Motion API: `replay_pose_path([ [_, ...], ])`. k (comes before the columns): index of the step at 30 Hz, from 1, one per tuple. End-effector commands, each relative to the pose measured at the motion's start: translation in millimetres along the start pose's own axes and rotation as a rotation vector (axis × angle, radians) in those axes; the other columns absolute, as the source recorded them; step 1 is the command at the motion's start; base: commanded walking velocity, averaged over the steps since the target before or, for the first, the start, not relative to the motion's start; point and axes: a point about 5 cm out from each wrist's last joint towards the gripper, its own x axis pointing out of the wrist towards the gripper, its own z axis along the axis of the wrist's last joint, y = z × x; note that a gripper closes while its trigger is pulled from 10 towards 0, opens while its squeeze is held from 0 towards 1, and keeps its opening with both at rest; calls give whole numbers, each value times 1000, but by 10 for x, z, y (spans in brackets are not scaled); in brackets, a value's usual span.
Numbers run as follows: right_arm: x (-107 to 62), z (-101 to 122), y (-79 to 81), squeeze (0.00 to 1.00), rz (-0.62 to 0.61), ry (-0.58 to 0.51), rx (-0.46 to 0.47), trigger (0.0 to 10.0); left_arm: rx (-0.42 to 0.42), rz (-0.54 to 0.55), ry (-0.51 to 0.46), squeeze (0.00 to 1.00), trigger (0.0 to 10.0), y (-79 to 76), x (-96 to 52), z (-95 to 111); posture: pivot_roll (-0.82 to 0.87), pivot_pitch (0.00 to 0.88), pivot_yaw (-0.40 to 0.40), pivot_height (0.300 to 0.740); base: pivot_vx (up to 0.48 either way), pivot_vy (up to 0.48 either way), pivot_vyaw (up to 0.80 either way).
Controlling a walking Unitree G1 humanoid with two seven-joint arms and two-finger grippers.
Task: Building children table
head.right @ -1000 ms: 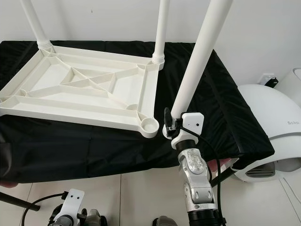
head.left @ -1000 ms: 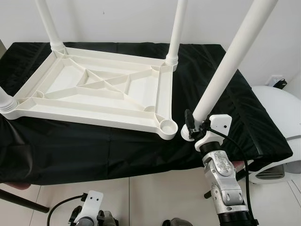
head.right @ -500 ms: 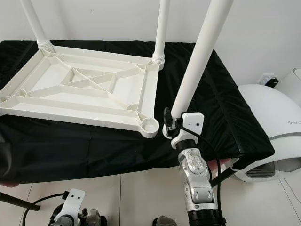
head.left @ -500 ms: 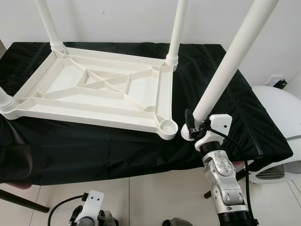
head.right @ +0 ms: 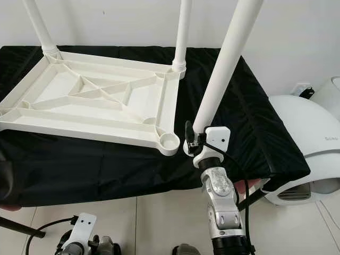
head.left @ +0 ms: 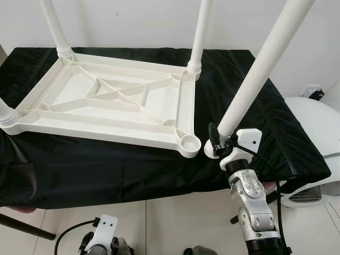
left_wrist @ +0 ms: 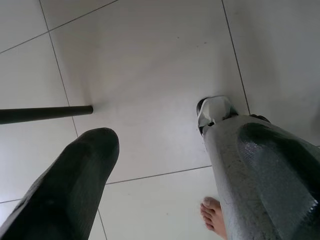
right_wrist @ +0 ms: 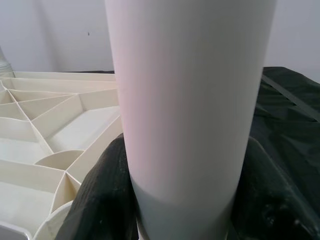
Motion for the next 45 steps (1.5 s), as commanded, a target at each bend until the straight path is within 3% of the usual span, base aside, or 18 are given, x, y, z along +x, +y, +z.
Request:
replay_pose_path([
  [1, 13, 19, 9, 0, 3, -16, 8, 10000, 20, -53, 70, 0, 10000, -100, -44, -189, 17, 133, 0, 740, 0, 0, 0],
  [24, 33, 16, -7, 0, -13, -21, 7, 10000, 48, -76, 43, 0, 10000, -108, -21, -94, -3, 102, 11, 740, 0, 0, 0],
  [45, 33, 14, -11, 0, -5, -18, 1, 10000, 61, -82, 62, 0, 10000, -109, -37, -159, -6, 96, 1, 740, 0, 0, 0],
])
